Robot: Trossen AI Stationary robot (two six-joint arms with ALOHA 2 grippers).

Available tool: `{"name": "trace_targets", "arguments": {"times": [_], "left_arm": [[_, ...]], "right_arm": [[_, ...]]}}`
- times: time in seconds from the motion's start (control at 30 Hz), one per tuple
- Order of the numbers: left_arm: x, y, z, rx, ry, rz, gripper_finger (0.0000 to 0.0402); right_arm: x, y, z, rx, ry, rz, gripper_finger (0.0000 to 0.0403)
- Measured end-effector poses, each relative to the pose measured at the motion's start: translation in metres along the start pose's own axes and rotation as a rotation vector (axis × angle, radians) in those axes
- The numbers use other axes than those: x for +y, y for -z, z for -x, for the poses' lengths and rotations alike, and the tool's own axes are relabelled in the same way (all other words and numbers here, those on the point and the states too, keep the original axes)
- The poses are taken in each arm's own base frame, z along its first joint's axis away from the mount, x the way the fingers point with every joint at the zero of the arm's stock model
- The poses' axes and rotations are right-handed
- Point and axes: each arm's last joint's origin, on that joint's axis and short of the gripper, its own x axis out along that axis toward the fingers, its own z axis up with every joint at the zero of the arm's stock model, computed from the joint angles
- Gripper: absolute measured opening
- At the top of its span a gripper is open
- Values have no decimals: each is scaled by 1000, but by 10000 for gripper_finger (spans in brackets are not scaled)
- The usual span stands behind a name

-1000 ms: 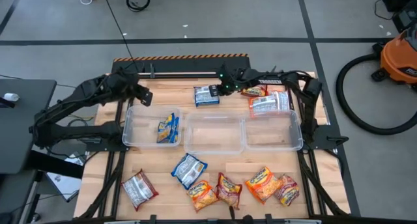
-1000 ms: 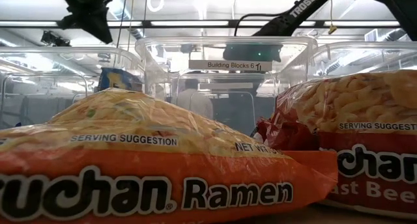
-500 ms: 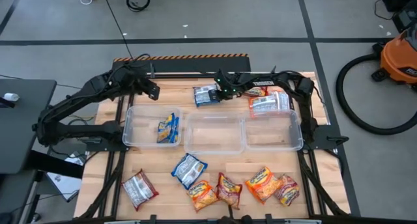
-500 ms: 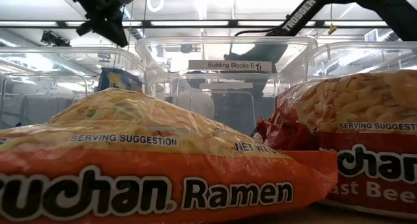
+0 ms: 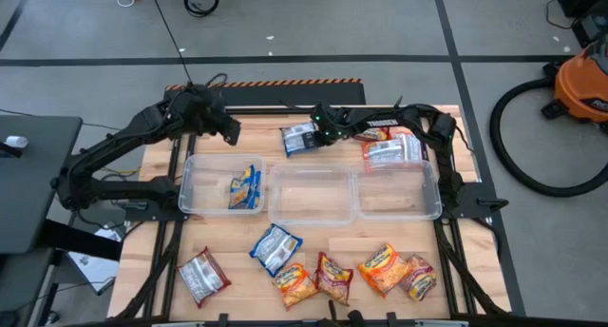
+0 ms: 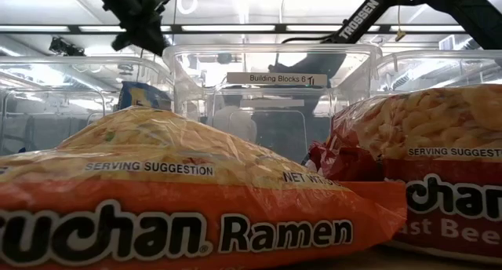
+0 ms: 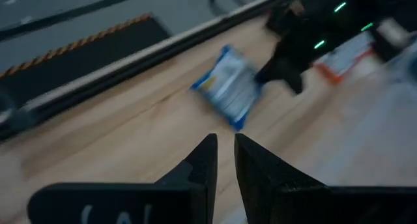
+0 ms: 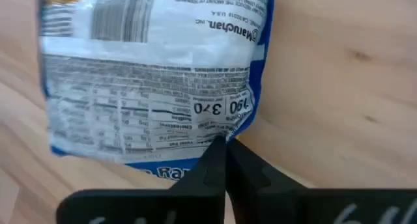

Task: Sort Maruchan noodles
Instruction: Put the blue noodle pack into the left transparent bin

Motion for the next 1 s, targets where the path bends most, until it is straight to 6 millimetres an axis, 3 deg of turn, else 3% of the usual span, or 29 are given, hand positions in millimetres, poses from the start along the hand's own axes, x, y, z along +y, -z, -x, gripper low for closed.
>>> {"name": "trace_targets", "arguments": {"times": [0.2, 0.37, 0.57, 0.83, 1.0], "left_arm": [[19, -19, 2, -90, 138, 23, 60], [30, -26, 4, -108, 259, 25, 60], [37, -32, 3, -164, 224, -43, 66], [33, -40, -21, -140, 467, -152, 141], [20, -46, -34, -204, 527, -298, 180]], "right_arm": [[14, -5, 14, -73, -1, 117, 6], [43, -16, 58, -211, -21, 302, 4], [75, -17, 109, -355, -61, 689, 3], [99, 3, 140, -467, 34, 1152, 3], [105, 5, 156, -551, 52, 1084, 3]]}}
